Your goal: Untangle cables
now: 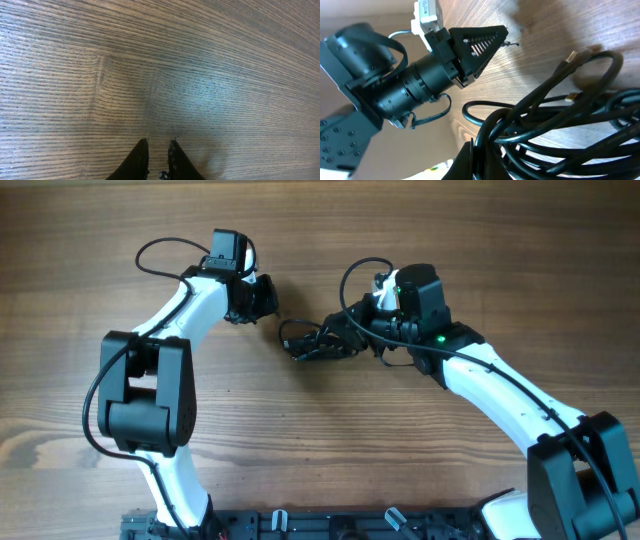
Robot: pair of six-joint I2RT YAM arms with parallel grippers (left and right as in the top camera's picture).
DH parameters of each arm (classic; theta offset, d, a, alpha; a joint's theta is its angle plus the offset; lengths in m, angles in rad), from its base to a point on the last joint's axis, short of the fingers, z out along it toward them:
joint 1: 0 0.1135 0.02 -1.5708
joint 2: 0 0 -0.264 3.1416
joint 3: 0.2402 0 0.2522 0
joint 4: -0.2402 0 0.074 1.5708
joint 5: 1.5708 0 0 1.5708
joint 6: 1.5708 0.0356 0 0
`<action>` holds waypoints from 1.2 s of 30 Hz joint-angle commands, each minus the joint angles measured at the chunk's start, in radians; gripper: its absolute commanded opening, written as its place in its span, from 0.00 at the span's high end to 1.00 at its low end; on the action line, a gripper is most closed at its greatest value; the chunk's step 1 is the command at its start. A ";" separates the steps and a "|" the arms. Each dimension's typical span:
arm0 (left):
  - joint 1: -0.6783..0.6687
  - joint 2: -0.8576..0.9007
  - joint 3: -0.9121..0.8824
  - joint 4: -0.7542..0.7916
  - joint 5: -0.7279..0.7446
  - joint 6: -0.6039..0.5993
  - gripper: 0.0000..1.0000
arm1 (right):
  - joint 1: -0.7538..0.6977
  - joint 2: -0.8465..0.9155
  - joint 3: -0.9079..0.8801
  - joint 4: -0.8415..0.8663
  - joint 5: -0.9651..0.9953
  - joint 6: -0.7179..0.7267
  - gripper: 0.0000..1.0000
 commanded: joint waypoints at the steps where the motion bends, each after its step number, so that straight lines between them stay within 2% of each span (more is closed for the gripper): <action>1: 0.002 0.006 -0.008 0.000 -0.010 -0.003 0.83 | 0.000 0.008 0.019 0.003 0.009 0.067 0.92; 9: 0.002 0.006 -0.008 0.001 -0.009 -0.003 0.83 | -0.002 0.008 0.019 0.001 0.025 0.118 0.93; 10: 0.002 0.006 -0.008 0.000 -0.009 -0.003 0.83 | -0.002 0.008 0.019 -0.003 0.045 0.122 0.96; 17: 0.002 0.006 -0.008 0.000 -0.009 -0.003 0.83 | -0.033 0.008 0.019 -0.032 0.077 0.249 0.96; 21: 0.002 0.006 -0.008 0.000 -0.009 -0.003 0.83 | -0.040 0.008 0.019 -0.032 0.077 0.267 0.96; 22: 0.002 0.006 -0.008 0.000 -0.005 -0.003 0.84 | -0.040 0.008 0.019 -0.032 0.077 0.267 0.96; 24: 0.003 0.006 -0.008 0.000 0.010 -0.002 0.96 | -0.041 0.008 0.019 -0.032 0.094 0.266 0.96; 27: 0.035 -0.008 -0.008 -0.016 0.018 0.005 0.96 | -0.063 0.008 0.019 -0.031 0.106 0.262 0.96; 29: 0.073 -0.022 -0.008 -0.030 0.103 0.006 0.96 | -0.079 0.008 0.019 -0.031 0.106 0.255 0.96; 30: 0.098 -0.025 -0.008 -0.039 0.184 0.006 0.93 | -0.087 0.008 0.019 -0.032 0.106 0.251 0.96; 32: 0.146 -0.025 -0.008 -0.057 0.354 0.038 0.78 | -0.104 0.008 0.019 -0.032 0.106 0.244 0.96; 34: 0.171 -0.024 -0.008 -0.085 0.449 0.090 0.61 | -0.109 0.008 0.019 -0.031 0.106 0.245 0.96; 36: 0.179 -0.023 -0.009 -0.131 0.484 0.181 0.35 | -0.111 0.008 0.019 -0.026 0.107 0.245 0.96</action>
